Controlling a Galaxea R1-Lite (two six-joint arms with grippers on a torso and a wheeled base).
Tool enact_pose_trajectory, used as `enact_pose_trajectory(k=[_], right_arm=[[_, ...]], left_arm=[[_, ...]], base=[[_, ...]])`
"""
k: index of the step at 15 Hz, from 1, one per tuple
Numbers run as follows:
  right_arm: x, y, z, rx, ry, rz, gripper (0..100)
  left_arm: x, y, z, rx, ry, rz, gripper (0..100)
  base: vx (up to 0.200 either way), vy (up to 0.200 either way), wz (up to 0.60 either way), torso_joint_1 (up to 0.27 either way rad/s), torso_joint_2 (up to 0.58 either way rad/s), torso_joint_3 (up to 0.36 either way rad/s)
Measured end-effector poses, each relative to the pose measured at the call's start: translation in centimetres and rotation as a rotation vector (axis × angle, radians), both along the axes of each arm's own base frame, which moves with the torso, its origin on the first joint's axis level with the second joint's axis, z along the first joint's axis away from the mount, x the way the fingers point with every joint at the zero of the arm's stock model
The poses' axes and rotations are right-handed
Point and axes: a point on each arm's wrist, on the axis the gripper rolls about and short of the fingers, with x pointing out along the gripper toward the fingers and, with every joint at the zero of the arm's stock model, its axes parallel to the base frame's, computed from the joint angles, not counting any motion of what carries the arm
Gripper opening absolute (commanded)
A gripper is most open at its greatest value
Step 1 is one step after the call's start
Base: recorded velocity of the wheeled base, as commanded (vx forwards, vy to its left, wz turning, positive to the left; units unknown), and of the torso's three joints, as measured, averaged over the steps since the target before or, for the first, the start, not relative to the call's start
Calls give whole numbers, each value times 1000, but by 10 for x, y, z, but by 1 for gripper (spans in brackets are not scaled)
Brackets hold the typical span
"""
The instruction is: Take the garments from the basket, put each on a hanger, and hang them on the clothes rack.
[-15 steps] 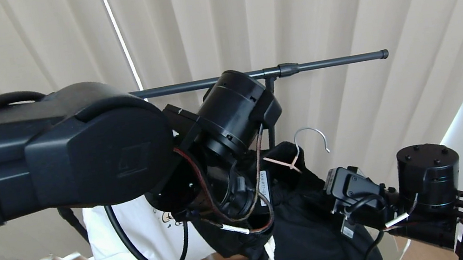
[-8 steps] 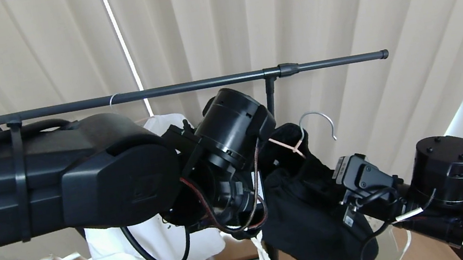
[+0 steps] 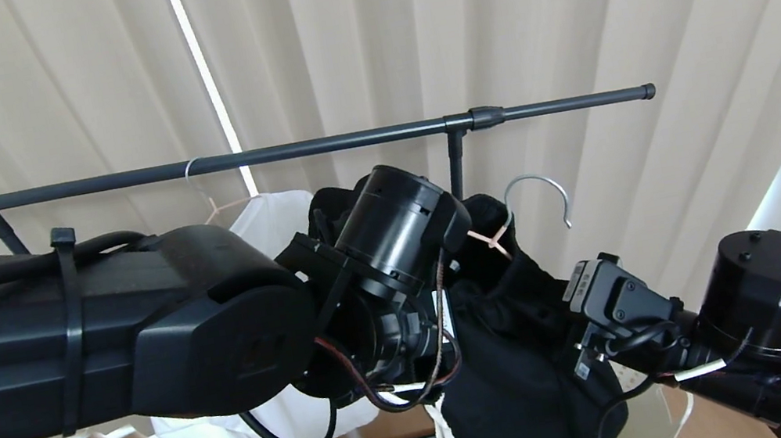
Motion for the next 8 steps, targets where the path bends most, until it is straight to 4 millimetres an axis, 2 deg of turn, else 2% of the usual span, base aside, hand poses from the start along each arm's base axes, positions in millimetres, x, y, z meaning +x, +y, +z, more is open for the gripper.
enact_pose_trajectory(k=[2,3,8], right_arm=[[-2,0,1,1,-3,3,0],[-3,1,2,3,-4,7,0],[-5,2,4,6,-9,14,0]], left_arm=[[-1,-1,0,-1,-2,-3,0],[-1,-1,0,-2,-3,-4,100],[-8,3,7,-8,-16,-12,100]], base=[[0,0,0,0,0,0],[0,0,0,0,0,0],[0,0,0,0,0,0]])
